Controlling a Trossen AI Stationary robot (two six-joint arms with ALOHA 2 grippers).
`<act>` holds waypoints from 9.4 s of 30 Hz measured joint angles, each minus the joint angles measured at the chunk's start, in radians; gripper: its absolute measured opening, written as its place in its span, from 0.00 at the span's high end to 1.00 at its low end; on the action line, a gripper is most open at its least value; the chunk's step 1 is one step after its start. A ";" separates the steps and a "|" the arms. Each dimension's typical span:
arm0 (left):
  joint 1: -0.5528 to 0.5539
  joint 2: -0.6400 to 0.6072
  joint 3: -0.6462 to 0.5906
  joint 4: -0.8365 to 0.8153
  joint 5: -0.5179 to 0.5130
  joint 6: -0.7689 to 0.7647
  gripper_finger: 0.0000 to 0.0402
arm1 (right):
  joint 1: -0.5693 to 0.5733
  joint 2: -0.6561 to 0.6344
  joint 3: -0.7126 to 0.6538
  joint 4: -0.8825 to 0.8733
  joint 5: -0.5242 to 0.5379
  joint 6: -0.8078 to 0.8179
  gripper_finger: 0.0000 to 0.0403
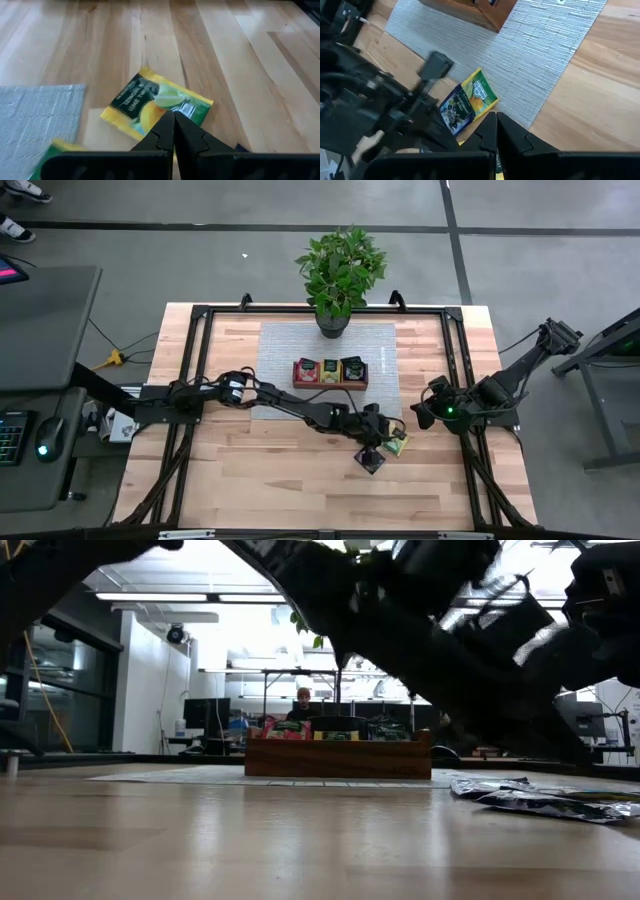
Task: Pick & Place Tea
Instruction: Put the yellow tea bag into the middle section of the wooden organizer
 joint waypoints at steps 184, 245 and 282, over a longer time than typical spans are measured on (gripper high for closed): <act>0.150 -1.556 -1.304 0.211 -0.150 -0.202 1.00 | -0.073 0.510 -0.001 0.308 -0.215 -0.174 1.00; 0.150 -1.676 -1.432 0.162 -0.038 0.000 1.00 | -0.872 0.906 0.645 0.526 -0.651 -1.647 1.00; 0.150 -1.676 -1.431 0.162 -0.028 0.001 1.00 | -0.896 0.972 0.550 0.625 -0.694 -1.579 1.00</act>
